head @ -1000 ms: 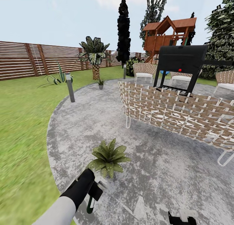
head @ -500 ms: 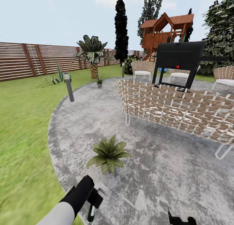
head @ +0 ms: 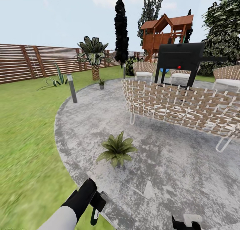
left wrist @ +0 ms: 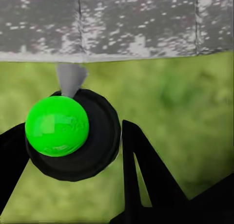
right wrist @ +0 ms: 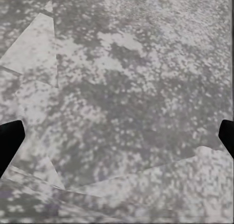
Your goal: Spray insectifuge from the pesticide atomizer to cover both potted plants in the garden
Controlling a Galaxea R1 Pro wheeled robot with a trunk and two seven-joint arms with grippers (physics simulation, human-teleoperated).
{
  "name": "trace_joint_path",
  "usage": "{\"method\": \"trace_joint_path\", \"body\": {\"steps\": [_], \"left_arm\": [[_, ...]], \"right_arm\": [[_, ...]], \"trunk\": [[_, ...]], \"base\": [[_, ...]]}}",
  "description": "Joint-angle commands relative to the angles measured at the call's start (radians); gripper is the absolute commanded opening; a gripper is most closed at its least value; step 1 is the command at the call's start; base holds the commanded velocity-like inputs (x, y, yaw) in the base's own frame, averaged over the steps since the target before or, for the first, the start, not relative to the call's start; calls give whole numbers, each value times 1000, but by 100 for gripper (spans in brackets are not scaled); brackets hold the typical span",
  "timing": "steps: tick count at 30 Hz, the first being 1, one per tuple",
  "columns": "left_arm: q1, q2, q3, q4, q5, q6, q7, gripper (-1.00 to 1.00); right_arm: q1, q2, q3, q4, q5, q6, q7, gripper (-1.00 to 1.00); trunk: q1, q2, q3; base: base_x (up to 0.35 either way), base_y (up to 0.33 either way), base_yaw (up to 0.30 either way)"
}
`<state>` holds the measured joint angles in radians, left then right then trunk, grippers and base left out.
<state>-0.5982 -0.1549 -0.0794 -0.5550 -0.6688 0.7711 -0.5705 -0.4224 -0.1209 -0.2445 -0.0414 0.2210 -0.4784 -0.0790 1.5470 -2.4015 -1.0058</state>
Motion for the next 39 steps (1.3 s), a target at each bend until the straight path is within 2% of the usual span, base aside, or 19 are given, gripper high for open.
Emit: {"method": "trace_joint_path", "body": {"steps": [1,4,5,7,8,9,10,11,13,16,17,18,22,25,26,27,29,34,39], "left_arm": [[0,0,-2,-1,-11,1,-9,-100],[0,1,-2,0,-11,-21,-9,-100],[0,3,-3,8,-11,-77,-9,-100],[0,11,-6,15,-13,-112,-15,-100],[0,20,-9,16,-16,-148,-19,-100],[0,53,-19,27,-20,-286,-25,-100],[-3,73,-22,50,-23,-353,-34,-100],[-7,89,-23,71,-28,-389,-46,-100],[-13,148,-51,110,-60,-482,-126,-100],[-15,175,-110,122,-117,-601,-261,-100],[-15,176,-121,123,-129,-621,-285,-100],[-15,174,-134,124,-146,-641,-315,-100],[-15,167,-147,120,-183,-662,-364,-100],[-14,153,-148,117,-190,-663,-378,-100],[-14,141,-149,117,-194,-662,-378,-100],[-14,123,-166,118,-219,-658,-378,-100],[-14,100,-184,123,-248,-653,-378,-100],[-13,90,-185,120,-248,-658,-376,-100],[-12,56,-184,122,-250,-662,-373,-100]], "right_arm": [[-1,0,-6,1,11,-3,-5,100],[-1,1,-6,-1,10,-3,-3,100],[-1,3,-6,0,9,-3,0,100],[-1,7,2,-10,18,-3,2,100],[-1,7,22,-24,38,-3,2,100],[-1,6,101,-115,130,4,12,100],[-1,5,149,-167,194,17,38,100],[-1,3,178,-194,237,32,71,100],[-9,-2,222,-257,372,92,276,100],[-35,-4,237,-342,469,116,555,100],[-39,-4,238,-361,484,118,610,100],[-43,-4,240,-390,498,120,683,-100],[-55,-2,241,-446,511,122,850,-100],[-64,8,243,-452,510,119,934,-100],[-65,21,244,-452,510,118,941,-100],[-66,55,245,-451,510,118,957,-100],[-66,96,246,-457,511,117,1017,-100],[-66,152,246,-482,509,117,1057,-100],[-67,165,246,-497,509,116,1059,-100]], "trunk": [[-1,0,0],[-1,0,0],[-1,0,1],[-1,0,1],[-1,0,1],[-1,0,1],[-1,0,1],[-1,0,1],[-1,0,1],[-1,0,1],[-1,0,1],[-1,0,1],[-1,0,1],[-1,0,1],[-1,0,1],[-1,0,1],[-1,0,1],[-1,0,1],[-1,0,1]], "base": [[-277,231,-135],[-240,202,-45],[-36,31,-5],[-9,8,-1],[-2,2,0],[0,0,0],[0,0,0],[0,0,0],[0,0,0],[0,0,0],[0,0,0],[0,0,0],[0,0,0],[0,0,0],[0,0,0],[0,0,0],[0,0,0],[0,0,0],[0,0,0]]}}
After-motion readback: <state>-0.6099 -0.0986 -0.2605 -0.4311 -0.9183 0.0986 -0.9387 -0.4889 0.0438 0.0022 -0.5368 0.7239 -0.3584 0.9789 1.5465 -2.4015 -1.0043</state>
